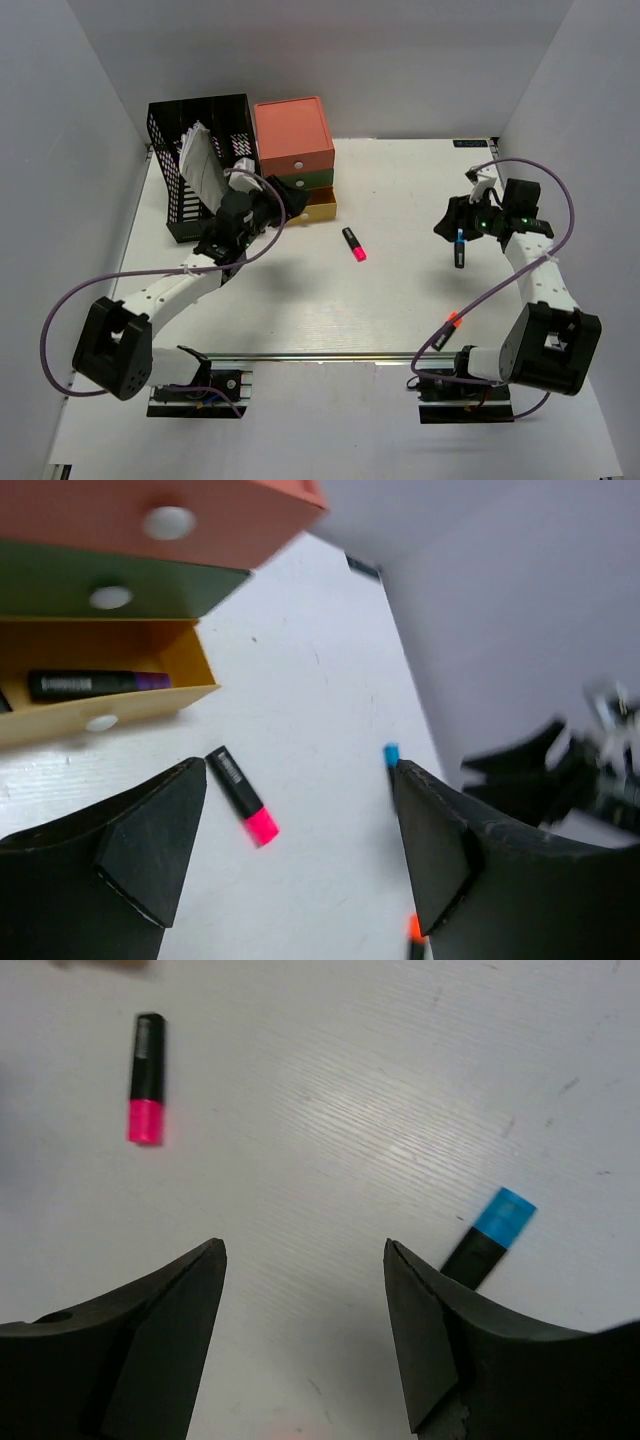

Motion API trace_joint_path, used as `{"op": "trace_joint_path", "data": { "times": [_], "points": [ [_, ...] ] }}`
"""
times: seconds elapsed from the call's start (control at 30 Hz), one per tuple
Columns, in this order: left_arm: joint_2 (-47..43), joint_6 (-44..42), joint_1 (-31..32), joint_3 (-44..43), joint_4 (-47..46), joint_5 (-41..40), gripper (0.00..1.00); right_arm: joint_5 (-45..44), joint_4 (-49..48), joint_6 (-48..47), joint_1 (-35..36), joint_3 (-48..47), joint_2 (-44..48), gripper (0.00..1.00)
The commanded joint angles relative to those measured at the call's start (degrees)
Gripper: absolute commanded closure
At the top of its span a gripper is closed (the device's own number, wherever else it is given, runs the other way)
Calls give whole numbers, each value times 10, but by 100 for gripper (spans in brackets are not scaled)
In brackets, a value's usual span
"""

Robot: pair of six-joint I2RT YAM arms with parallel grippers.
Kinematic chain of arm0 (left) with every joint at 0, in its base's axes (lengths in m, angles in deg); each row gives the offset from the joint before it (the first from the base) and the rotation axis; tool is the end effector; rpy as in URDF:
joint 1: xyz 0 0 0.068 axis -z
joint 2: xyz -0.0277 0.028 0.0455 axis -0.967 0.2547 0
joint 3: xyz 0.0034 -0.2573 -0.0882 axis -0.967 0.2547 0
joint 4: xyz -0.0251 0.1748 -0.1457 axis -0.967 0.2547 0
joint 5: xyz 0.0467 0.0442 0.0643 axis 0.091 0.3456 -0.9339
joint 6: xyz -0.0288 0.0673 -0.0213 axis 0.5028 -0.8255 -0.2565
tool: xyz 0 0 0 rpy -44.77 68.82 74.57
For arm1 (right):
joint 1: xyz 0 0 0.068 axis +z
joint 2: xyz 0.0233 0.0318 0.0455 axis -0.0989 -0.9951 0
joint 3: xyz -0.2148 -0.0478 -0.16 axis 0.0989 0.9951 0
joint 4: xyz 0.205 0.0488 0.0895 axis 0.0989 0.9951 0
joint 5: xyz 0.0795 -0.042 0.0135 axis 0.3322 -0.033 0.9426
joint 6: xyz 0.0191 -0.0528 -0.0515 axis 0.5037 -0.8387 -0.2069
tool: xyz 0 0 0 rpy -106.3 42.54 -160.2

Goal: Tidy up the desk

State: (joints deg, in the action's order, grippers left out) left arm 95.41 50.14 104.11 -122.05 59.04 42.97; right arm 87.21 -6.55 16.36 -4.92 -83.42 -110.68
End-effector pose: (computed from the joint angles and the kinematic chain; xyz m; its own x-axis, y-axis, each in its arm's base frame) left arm 0.2652 -0.1447 0.2838 -0.4695 -0.6219 -0.6268 0.1618 0.6373 -0.7534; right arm 0.2614 -0.0107 0.2723 -0.5435 -0.1042 -0.8329 -0.4350 0.8836 0.1733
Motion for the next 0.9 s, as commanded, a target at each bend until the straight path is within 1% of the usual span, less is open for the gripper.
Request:
{"op": "trace_joint_path", "data": {
  "times": [0.0,0.03,0.07,0.13,0.17,0.33,0.43,0.63,0.87],
  "points": [
    [-24,-236,-1,-43,68,152,14,-90,91,-99,1,-59,-30,29],
    [-22,-287,-1,-52,95,161,13,-100,106,-110,0,-67,-38,27],
    [-21,-308,-1,-60,144,169,13,-128,125,-116,1,-75,-53,26],
    [-18,-363,-1,-80,186,164,11,-162,133,-109,1,-89,-72,27],
    [-20,-374,-1,-84,216,157,11,-197,133,-98,0,-91,-80,27],
    [-38,-418,-1,-139,286,140,11,-267,125,-71,8,-96,-133,26],
    [-77,-423,-1,-120,278,116,11,-303,109,-59,12,-99,-167,27],
    [-130,-431,-1,-103,266,94,10,-350,83,-44,23,-123,-240,35],
    [-144,-441,-1,-99,266,68,10,-351,56,-26,37,-127,-278,42]
  ]
}}
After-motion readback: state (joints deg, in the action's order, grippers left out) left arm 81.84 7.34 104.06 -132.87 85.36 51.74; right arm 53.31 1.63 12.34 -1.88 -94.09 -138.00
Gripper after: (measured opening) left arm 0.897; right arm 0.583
